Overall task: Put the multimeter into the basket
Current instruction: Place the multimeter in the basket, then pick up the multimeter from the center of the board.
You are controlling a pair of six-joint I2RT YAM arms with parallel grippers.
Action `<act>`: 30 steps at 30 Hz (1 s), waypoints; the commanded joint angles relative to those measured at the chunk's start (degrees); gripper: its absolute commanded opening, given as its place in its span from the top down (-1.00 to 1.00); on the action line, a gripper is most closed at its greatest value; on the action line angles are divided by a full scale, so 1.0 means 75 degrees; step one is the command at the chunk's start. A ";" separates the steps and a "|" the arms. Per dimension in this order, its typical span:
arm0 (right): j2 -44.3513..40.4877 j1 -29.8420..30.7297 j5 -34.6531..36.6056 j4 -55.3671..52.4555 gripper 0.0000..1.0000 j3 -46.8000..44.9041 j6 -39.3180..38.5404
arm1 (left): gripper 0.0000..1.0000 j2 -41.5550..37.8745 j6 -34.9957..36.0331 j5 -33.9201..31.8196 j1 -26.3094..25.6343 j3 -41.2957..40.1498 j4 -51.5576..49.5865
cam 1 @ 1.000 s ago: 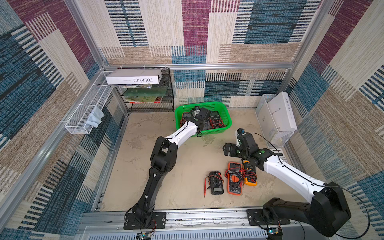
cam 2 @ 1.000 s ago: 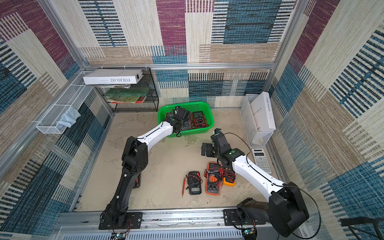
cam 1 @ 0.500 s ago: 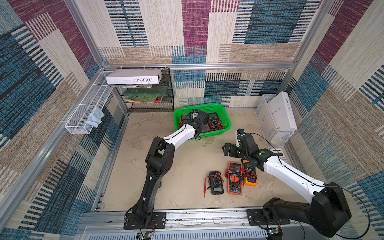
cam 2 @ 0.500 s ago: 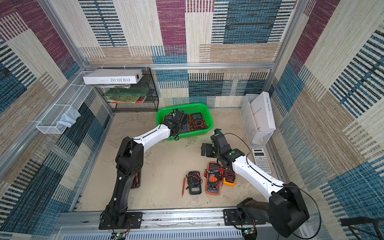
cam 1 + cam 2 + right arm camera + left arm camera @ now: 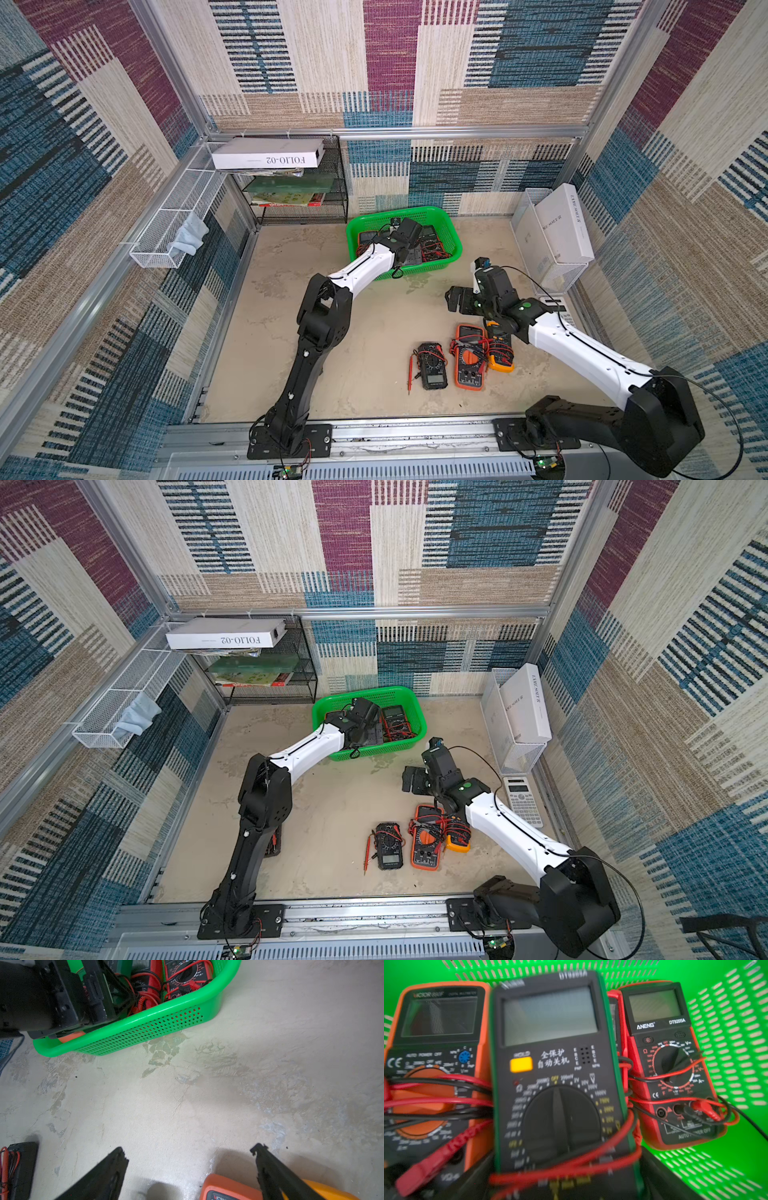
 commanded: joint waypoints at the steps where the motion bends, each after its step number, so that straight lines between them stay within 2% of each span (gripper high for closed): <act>1: -0.0092 0.0014 0.0021 -0.0120 -0.99 0.0105 -0.0018 | -1.00 -0.0234 0.0191 0.0040 -0.0008 0.0056 -0.0296; 11: -0.0528 0.0085 0.0033 -0.0339 -0.99 -0.0003 0.0107 | -0.99 -0.1083 0.0458 0.0280 -0.0083 -0.0137 -0.0334; 16: -0.0723 0.0262 0.0187 -0.0674 -0.99 -0.0212 0.0264 | -1.00 -0.1769 0.0506 0.0411 -0.0192 -0.0597 -0.0279; 24: -0.1358 0.0751 0.0677 -0.1327 -0.99 -0.0770 0.0857 | -1.00 -0.3668 0.0072 0.1201 -0.0456 -0.3200 0.0767; 30: -0.2015 0.1458 0.1129 -0.1986 -0.99 -0.1209 0.1727 | -1.00 -0.5006 -0.0317 0.1548 -0.0759 -0.5306 0.1250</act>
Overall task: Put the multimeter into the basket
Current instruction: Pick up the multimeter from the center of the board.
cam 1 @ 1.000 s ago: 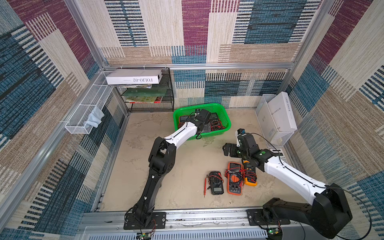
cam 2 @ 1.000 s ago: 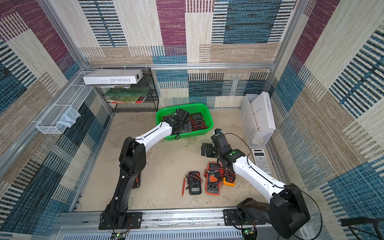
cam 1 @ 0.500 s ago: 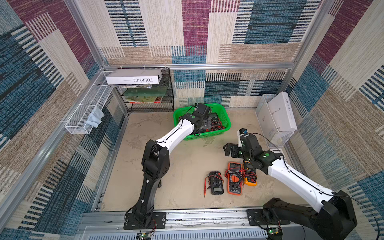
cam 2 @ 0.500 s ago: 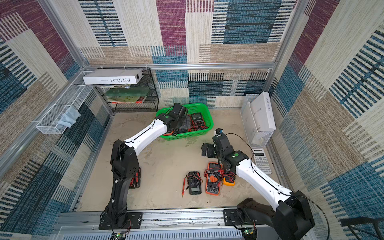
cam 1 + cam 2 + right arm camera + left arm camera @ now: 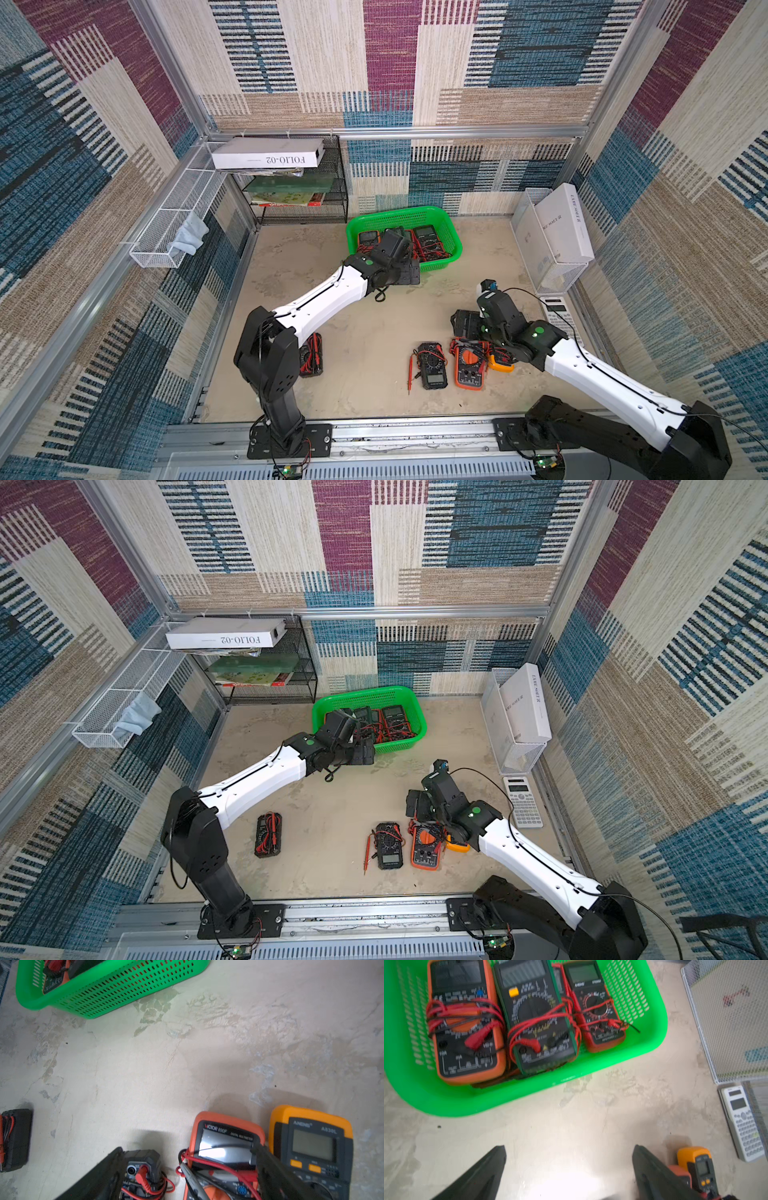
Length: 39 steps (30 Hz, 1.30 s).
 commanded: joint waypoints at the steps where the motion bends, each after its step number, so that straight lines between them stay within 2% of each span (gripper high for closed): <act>1: -0.0291 0.0368 0.0461 -0.0634 -0.99 -0.0213 0.0816 | -1.00 -0.0672 -0.0375 0.0309 -0.0133 -0.0953 0.0523; 7: -0.0631 0.1262 0.0756 -0.1225 -0.99 -0.0584 0.1910 | -0.99 -0.1979 -0.0785 0.0529 -0.0304 -0.2856 0.1175; 15: -0.0665 0.2419 0.1161 -0.1881 -0.99 -0.0937 0.3181 | -1.00 -0.2964 -0.1025 0.0522 -0.0489 -0.4091 0.1231; 27: -0.0907 0.3550 0.1247 -0.2202 -0.99 -0.1595 0.4451 | -1.00 -0.3199 -0.1172 0.0472 -0.0605 -0.4595 0.1244; 39: -0.0914 0.3575 0.1697 -0.1640 -0.99 -0.1647 0.4719 | -1.00 -0.3029 -0.1207 0.0446 -0.0708 -0.4657 0.1232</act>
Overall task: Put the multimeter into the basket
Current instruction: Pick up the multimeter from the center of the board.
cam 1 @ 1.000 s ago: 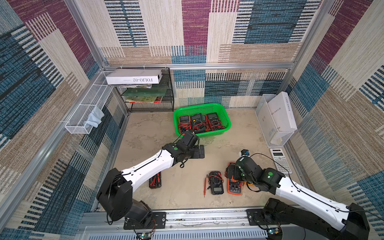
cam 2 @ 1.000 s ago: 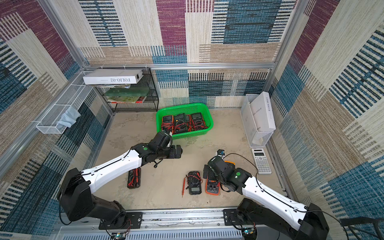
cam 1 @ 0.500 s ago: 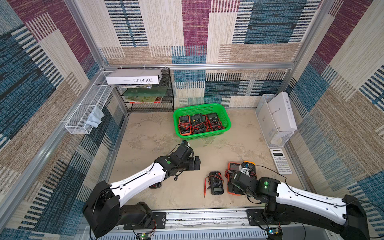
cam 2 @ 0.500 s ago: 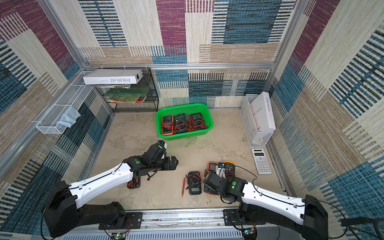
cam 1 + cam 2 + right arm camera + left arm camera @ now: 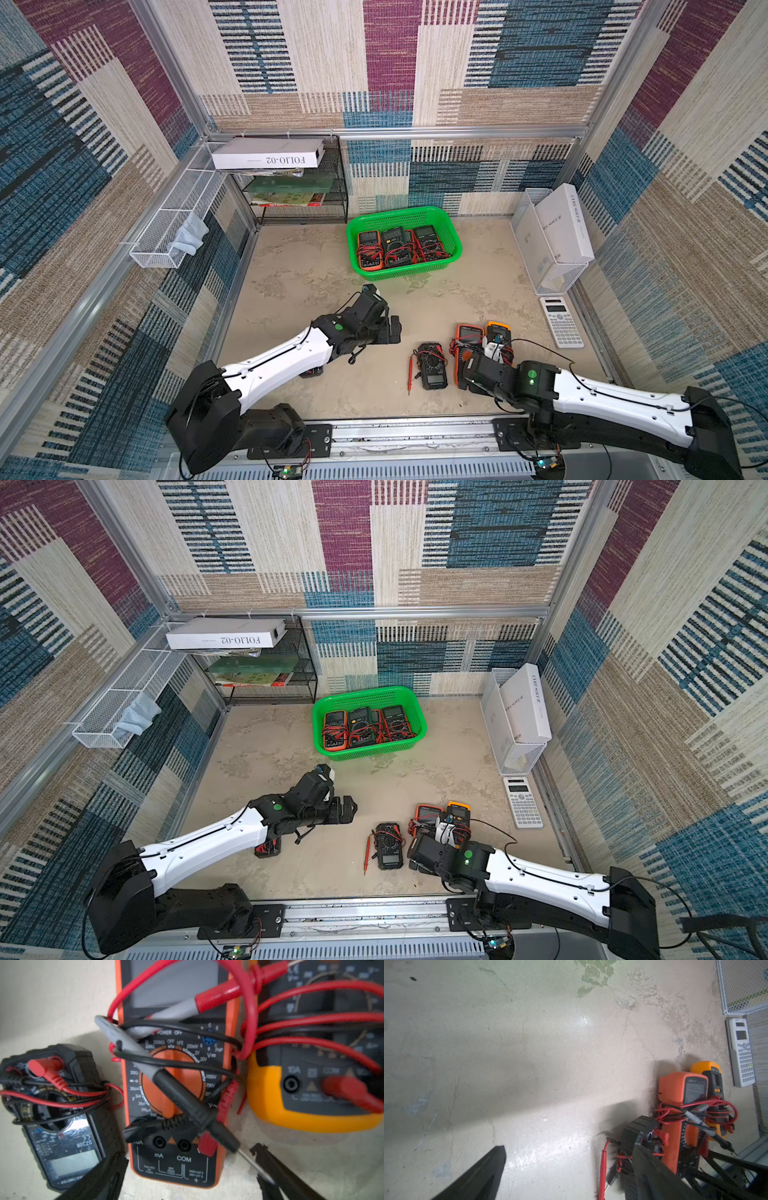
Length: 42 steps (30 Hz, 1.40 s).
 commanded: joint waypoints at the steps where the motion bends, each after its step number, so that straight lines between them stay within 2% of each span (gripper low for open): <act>1: 0.0041 -0.0022 0.0345 0.0226 -0.99 0.0047 0.0143 | -1.00 0.0080 -0.0018 -0.0071 0.0001 -0.0016 0.0117; 15: 0.0617 -0.0819 -0.0119 0.1079 -0.99 0.0005 -0.0760 | -1.00 0.0390 0.0186 0.0007 -0.0015 0.0311 -0.0016; 16: 0.0711 -0.1058 -0.0168 0.1169 -0.99 0.0020 -0.0829 | -1.00 0.0393 0.0200 -0.0004 -0.0015 0.0319 -0.0011; 25: 0.2055 -0.1158 -0.0479 0.1212 -0.99 0.0383 -0.1338 | -1.00 0.0467 0.0171 0.0037 -0.0013 0.0275 0.0064; 31: 0.2385 -0.1168 -0.0638 0.1362 -0.99 0.0409 -0.1485 | -0.99 0.0552 0.0204 0.0064 -0.0007 0.0342 0.0064; 42: 0.2374 -0.1258 -0.0603 0.1393 -0.49 0.0559 -0.1774 | -1.00 0.0447 0.0344 -0.0198 0.0009 0.0604 -0.0088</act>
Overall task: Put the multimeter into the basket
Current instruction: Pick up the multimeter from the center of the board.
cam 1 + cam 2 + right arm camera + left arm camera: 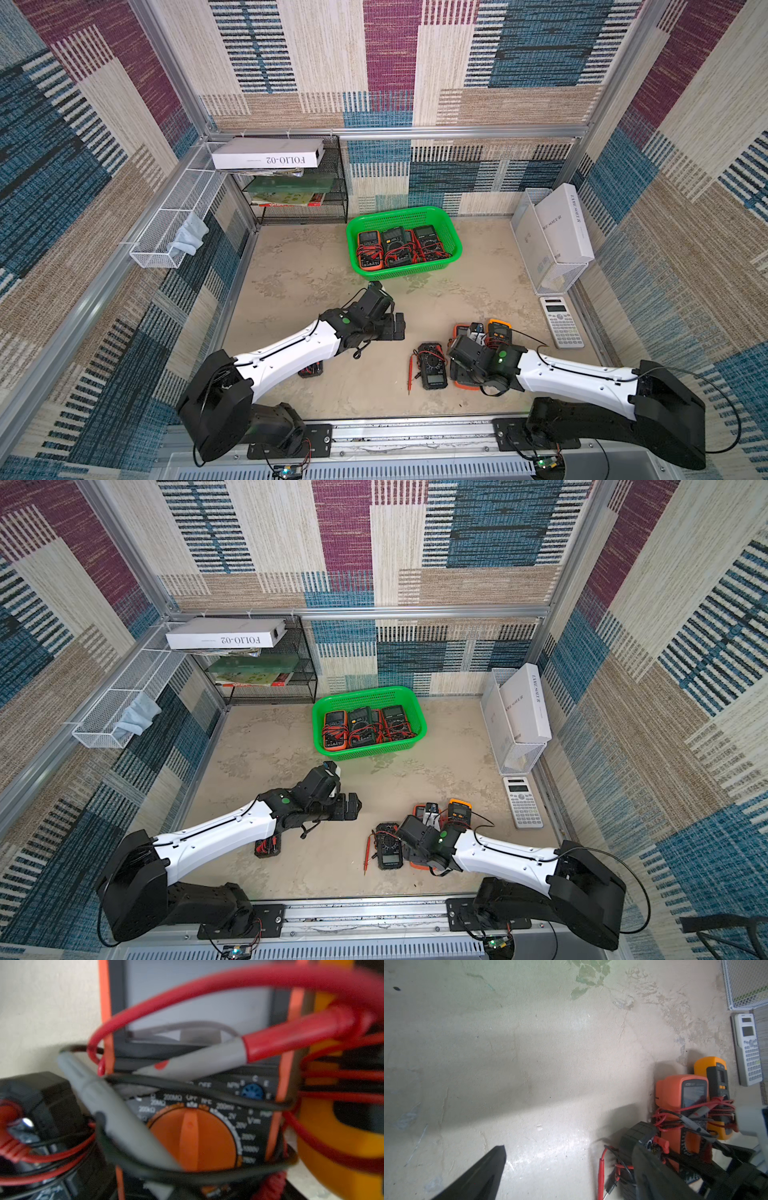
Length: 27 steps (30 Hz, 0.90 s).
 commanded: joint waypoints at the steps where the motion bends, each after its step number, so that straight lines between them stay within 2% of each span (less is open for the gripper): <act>1: 0.0005 -0.0048 0.0064 0.0108 -0.42 0.0066 -0.0166 | -1.00 -0.0062 0.0137 -0.0227 0.0023 0.0105 -0.0096; 8: -0.0122 -0.0124 0.0141 0.0050 0.01 0.0171 -0.0340 | -1.00 -0.0217 0.0129 -0.0498 0.0112 0.0197 -0.0162; 17: -0.0420 -0.0443 0.0337 -0.0240 0.45 0.0578 -0.0776 | -1.00 -0.0289 0.0243 -0.0646 0.0426 0.0419 -0.0259; 27: -0.0556 -0.1655 0.0298 -0.0046 0.55 0.1587 -0.2150 | -1.00 -0.0136 0.0509 -0.0635 0.0984 0.0812 -0.0342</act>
